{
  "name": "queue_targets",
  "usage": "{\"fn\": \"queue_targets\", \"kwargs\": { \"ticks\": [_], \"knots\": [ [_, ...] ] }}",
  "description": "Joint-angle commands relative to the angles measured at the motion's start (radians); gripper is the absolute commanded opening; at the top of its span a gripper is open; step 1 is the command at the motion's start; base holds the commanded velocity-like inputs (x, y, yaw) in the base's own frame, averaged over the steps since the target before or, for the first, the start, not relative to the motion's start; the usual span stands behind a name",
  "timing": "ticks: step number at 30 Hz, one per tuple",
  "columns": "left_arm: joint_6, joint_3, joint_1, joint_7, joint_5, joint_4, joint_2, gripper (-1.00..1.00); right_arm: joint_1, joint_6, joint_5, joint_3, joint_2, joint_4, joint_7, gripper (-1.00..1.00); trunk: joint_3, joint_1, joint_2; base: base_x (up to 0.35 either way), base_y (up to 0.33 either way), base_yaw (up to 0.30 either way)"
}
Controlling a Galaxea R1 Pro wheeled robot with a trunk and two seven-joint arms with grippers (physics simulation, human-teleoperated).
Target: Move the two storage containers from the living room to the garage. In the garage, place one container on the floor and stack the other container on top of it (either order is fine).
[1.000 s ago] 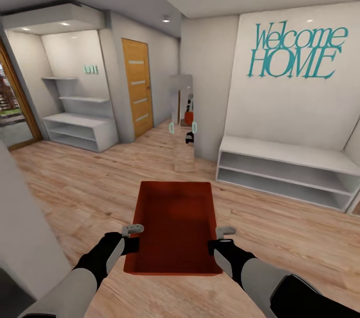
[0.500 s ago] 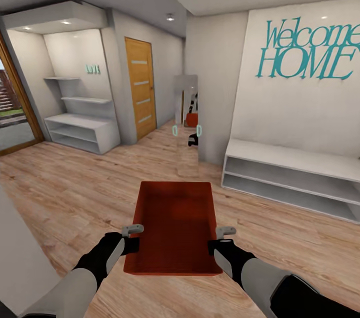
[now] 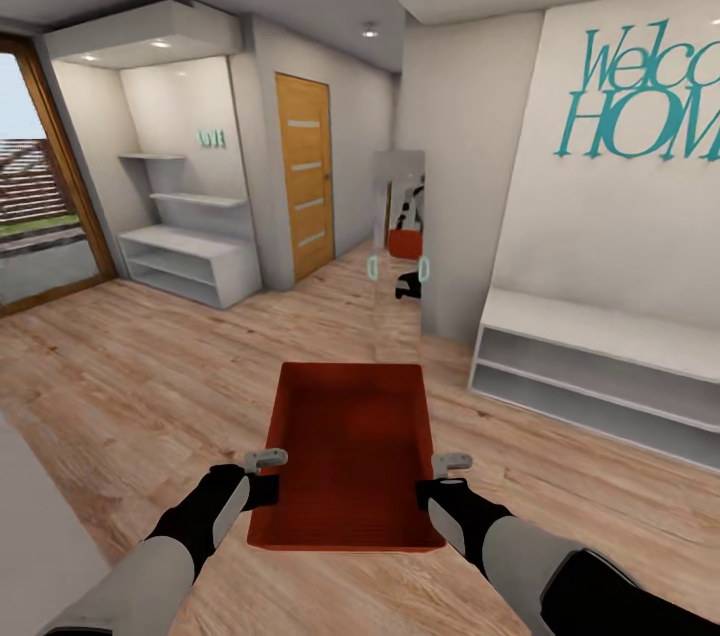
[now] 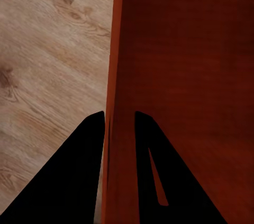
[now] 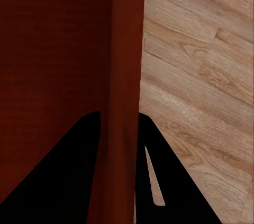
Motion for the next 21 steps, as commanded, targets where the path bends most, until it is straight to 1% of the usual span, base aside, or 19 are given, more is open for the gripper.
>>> {"fn": "queue_targets", "kwargs": {
  "ticks": [1, 5, 17, 21],
  "knots": [
    [0.008, 0.005, 0.000, 0.016, -0.031, 0.000, 0.001, -1.00, -0.001, 0.007, 0.027, -0.006, -0.001, -0.004, -0.014, -1.00, -0.002, 0.001, -0.002, 0.323, 0.000, 0.266],
    [0.008, 0.005, -0.001, 0.016, -0.031, 0.000, 0.002, -1.00, -0.001, 0.007, 0.027, -0.006, -0.001, -0.004, -0.014, -1.00, -0.002, 0.001, -0.002, 0.322, 0.000, 0.200],
    [0.008, 0.005, -0.001, 0.016, -0.031, 0.000, 0.003, -1.00, -0.001, 0.007, 0.027, -0.006, -0.001, -0.004, -0.014, -1.00, -0.002, 0.001, -0.002, 0.322, 0.000, 0.014],
    [0.008, 0.005, -0.001, 0.016, -0.031, 0.000, 0.002, -1.00, -0.001, 0.007, 0.027, -0.006, -0.001, -0.004, -0.014, -1.00, -0.002, 0.001, -0.002, 0.323, 0.000, 0.157]
  ]
}}
